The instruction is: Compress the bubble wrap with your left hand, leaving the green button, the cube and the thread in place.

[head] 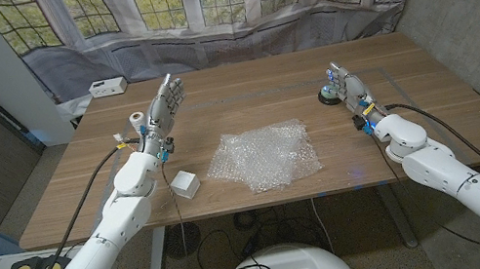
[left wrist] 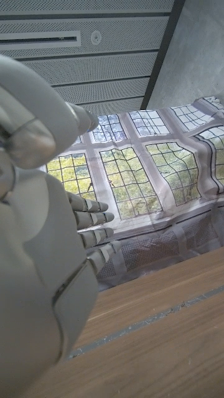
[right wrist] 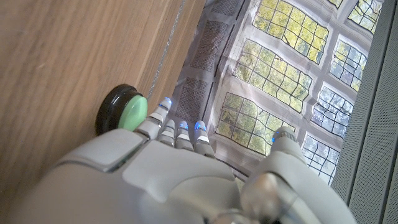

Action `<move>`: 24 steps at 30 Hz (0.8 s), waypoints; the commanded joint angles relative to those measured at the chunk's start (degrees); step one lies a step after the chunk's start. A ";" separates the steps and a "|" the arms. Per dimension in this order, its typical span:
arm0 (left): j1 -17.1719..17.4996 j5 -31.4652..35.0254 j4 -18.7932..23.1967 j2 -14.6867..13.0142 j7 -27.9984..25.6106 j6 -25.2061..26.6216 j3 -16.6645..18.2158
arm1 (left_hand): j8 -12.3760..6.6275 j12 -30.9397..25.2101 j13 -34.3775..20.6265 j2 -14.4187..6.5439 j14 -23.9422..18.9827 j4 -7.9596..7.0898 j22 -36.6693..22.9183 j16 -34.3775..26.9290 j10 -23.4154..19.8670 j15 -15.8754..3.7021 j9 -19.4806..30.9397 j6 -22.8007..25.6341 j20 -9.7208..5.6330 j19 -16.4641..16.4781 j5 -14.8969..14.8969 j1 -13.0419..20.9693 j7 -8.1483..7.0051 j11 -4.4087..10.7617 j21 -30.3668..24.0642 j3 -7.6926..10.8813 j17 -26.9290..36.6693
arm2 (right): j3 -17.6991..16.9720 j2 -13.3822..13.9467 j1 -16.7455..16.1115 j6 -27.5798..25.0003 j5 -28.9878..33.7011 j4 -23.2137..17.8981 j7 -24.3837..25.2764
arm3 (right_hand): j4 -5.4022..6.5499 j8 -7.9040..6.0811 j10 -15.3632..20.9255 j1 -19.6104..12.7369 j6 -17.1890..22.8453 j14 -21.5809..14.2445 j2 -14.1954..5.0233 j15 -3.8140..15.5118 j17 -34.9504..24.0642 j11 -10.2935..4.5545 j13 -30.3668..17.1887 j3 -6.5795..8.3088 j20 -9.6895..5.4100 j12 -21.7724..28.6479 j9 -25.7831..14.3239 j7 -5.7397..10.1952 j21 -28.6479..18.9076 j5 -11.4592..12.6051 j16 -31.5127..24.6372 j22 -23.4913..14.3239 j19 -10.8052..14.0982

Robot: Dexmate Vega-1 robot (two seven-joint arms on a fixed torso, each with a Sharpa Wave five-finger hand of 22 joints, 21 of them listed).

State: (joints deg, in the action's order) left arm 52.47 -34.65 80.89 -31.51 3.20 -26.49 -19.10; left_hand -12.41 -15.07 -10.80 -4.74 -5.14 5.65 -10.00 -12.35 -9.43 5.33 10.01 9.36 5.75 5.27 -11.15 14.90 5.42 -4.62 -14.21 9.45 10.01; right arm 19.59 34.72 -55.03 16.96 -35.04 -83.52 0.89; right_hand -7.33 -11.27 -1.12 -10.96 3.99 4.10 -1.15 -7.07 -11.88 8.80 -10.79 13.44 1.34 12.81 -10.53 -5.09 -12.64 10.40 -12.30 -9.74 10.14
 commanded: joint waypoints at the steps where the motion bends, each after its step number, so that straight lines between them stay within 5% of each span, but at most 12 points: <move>1: 0.46 -0.41 -0.09 0.23 2.13 -2.87 0.05 | -0.50 0.00 -0.35 -0.19 -1.22 0.58 -0.29 0.07 -0.87 0.22 0.29 1.69 -0.12 1.35 0.29 1.39 0.39 -0.33 -0.38 0.79 0.22 | -0.54 -0.49 -0.56 1.38 0.08 -0.55 0.49 | 0.25 0.11 0.58 0.45 -0.05 -0.29 -0.23 -0.09 -0.22 0.02 -0.15 0.17 0.45 0.45 -0.14 0.33 0.10 0.14 -0.26 -0.14 0.36; 11: 0.22 2.58 -0.84 -1.42 3.56 -6.63 0.38 | -0.33 0.03 -0.37 -1.26 -1.92 1.17 -0.33 0.21 -1.54 0.15 0.34 2.29 0.18 1.57 0.39 2.74 0.49 -0.11 -0.12 1.79 0.23 | -0.58 -0.87 -1.05 1.77 0.59 -1.34 1.55 | 0.17 0.07 0.89 0.26 0.14 -0.38 -0.43 -0.04 -0.18 0.02 -0.17 0.27 0.45 0.45 -0.14 0.50 0.22 0.19 -0.20 -0.14 0.42; 24: -0.89 3.29 -3.74 -0.14 6.50 -13.08 -0.16 | -0.26 -0.22 -0.41 -2.49 -4.41 2.63 -0.33 0.20 -3.90 -0.85 0.37 4.28 0.03 3.34 0.25 5.76 -0.14 0.36 -0.02 3.84 0.17 | -0.29 -1.55 -0.75 1.86 1.72 -1.57 2.99 | 0.08 0.01 1.29 0.10 0.43 -0.57 -0.57 -0.01 -0.13 0.09 -0.18 0.31 0.49 0.44 -0.14 0.53 0.37 0.20 -0.16 -0.15 0.51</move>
State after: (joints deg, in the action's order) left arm 52.10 -32.10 78.67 -32.14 7.63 -35.28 -18.83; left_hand -12.86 -15.06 -11.07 -7.09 -8.92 8.14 -10.12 -12.35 -12.74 4.40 10.28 12.92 5.89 7.94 -10.80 19.78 5.30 -4.22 -14.21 12.91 10.00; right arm 19.06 33.80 -56.04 18.69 -34.03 -84.97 2.95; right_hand -7.33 -11.27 -0.19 -10.96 4.29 3.89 -1.15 -6.85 -11.87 8.50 -10.78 13.45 1.65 12.81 -10.53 -4.79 -12.32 10.40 -12.30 -9.74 10.45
